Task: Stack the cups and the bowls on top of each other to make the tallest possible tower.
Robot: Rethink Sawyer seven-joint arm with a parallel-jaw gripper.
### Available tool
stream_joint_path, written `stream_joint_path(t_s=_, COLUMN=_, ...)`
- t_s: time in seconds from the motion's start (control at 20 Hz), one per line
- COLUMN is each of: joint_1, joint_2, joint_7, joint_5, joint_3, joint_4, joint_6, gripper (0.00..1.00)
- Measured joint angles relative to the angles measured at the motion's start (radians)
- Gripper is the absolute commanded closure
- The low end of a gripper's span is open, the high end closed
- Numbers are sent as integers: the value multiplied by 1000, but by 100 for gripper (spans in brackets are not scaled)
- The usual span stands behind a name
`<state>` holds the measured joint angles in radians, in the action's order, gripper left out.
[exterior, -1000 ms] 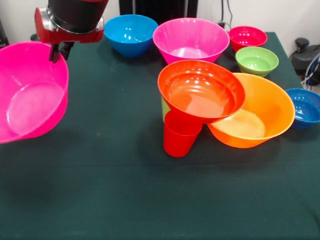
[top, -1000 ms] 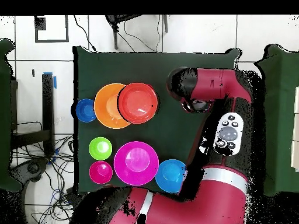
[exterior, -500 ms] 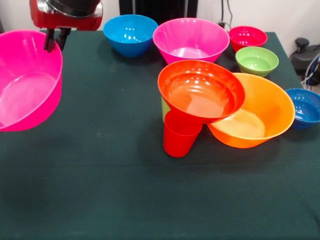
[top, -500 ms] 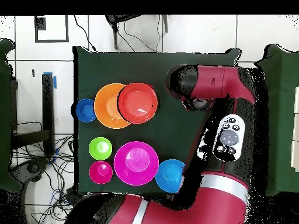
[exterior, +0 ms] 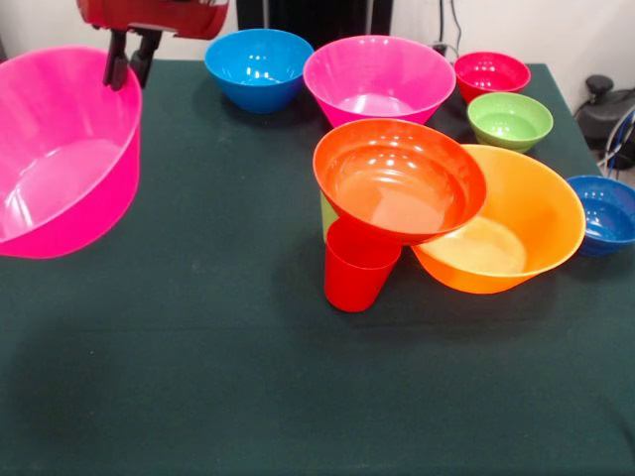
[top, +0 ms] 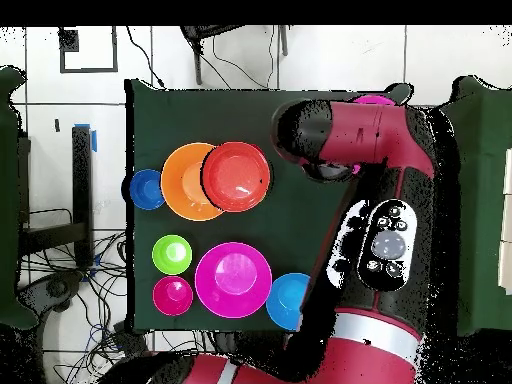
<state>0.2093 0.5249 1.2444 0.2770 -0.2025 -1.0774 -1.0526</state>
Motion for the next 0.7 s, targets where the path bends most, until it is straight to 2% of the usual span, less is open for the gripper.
stream_joint_path(t_s=0.7, joint_1=-89, joint_2=31, joint_7=60, joint_5=-32, joint_3=0, joint_4=0, joint_6=16, gripper=100)
